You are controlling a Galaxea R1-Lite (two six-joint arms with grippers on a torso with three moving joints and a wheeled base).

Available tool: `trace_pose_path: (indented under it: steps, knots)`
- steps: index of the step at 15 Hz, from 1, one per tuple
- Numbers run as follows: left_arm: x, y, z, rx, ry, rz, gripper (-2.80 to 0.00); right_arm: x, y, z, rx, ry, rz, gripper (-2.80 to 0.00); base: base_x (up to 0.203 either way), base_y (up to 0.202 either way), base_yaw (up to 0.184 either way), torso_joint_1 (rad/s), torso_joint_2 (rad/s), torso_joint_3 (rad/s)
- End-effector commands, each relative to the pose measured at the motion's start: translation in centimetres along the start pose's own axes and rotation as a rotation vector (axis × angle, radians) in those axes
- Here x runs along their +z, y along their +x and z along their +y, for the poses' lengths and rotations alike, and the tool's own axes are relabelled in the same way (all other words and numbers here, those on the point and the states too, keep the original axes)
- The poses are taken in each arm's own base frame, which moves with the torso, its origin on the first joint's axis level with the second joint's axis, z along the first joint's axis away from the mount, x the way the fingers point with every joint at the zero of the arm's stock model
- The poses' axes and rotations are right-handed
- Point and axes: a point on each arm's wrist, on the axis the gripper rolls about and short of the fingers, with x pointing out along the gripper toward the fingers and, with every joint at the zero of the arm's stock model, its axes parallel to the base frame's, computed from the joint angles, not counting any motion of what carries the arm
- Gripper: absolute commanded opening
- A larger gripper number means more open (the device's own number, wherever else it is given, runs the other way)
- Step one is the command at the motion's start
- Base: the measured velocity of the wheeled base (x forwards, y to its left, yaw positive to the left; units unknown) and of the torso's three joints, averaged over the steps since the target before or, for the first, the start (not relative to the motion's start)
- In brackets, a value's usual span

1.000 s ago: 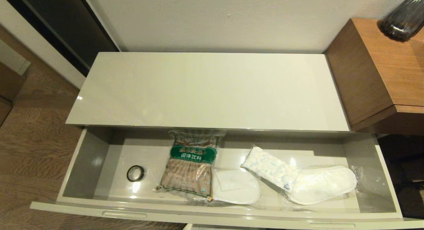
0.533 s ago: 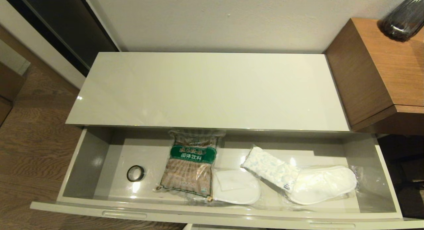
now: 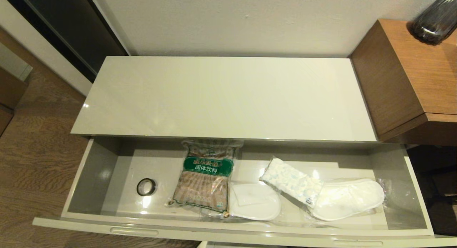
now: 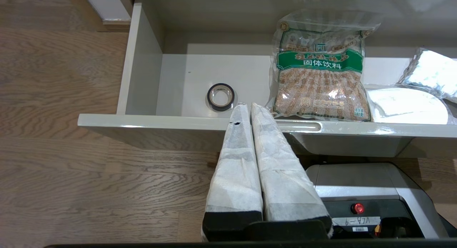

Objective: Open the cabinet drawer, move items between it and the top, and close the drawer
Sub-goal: Take out the disposable slippers from the drawer

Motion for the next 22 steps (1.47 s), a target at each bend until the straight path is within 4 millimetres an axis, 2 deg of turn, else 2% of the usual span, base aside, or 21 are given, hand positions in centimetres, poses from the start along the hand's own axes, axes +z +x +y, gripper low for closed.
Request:
trace_pose_path:
  steps: [1, 22]
  knots:
    - [0.01, 0.01, 0.00, 0.000, -0.001, 0.001, -2.80, 0.01, 0.01, 0.00, 0.001, -0.002, 0.001, -2.80, 0.000, 0.000, 0.000, 0.000, 0.00, 0.000]
    - [0.01, 0.01, 0.00, 0.000, -0.001, 0.001, -2.80, 0.01, 0.01, 0.00, 0.001, 0.000, 0.001, -2.80, 0.000, 0.000, 0.000, 0.000, 0.00, 0.000]
